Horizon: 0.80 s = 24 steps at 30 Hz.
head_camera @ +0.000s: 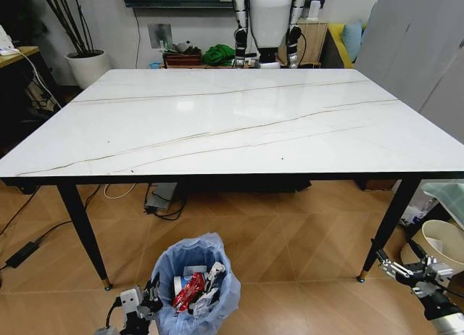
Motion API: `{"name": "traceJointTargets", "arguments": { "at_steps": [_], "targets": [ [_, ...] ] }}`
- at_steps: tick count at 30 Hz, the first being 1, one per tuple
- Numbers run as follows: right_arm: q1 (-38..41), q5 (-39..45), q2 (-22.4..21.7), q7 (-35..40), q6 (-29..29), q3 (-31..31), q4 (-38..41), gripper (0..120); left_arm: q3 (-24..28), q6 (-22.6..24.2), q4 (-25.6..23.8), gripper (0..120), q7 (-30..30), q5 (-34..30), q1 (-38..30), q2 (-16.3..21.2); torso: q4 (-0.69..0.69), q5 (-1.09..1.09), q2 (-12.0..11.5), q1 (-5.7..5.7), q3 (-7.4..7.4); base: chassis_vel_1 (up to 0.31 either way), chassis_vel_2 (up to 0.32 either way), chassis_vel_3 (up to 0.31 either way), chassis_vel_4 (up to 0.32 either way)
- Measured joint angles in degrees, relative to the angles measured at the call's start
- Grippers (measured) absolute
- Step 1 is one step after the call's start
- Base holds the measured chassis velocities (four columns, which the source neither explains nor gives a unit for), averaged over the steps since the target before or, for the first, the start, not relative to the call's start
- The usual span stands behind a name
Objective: Pick up the trash bin and place the trash from the table into it.
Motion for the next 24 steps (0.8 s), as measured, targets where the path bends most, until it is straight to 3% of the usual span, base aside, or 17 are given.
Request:
{"name": "traceJointTargets", "arguments": {
  "at_steps": [24],
  "targets": [
    [0.0, 0.0, 0.0, 0.0, 0.0, 0.0, 0.0, 100, 0.12, 0.37, 0.24, 0, -0.06, -0.39, -0.67, -0.43, 0.0, 0.0, -5.54, -2.07, -3.46, 0.0, 0.0, 0.0, 0.0]
  ]
}}
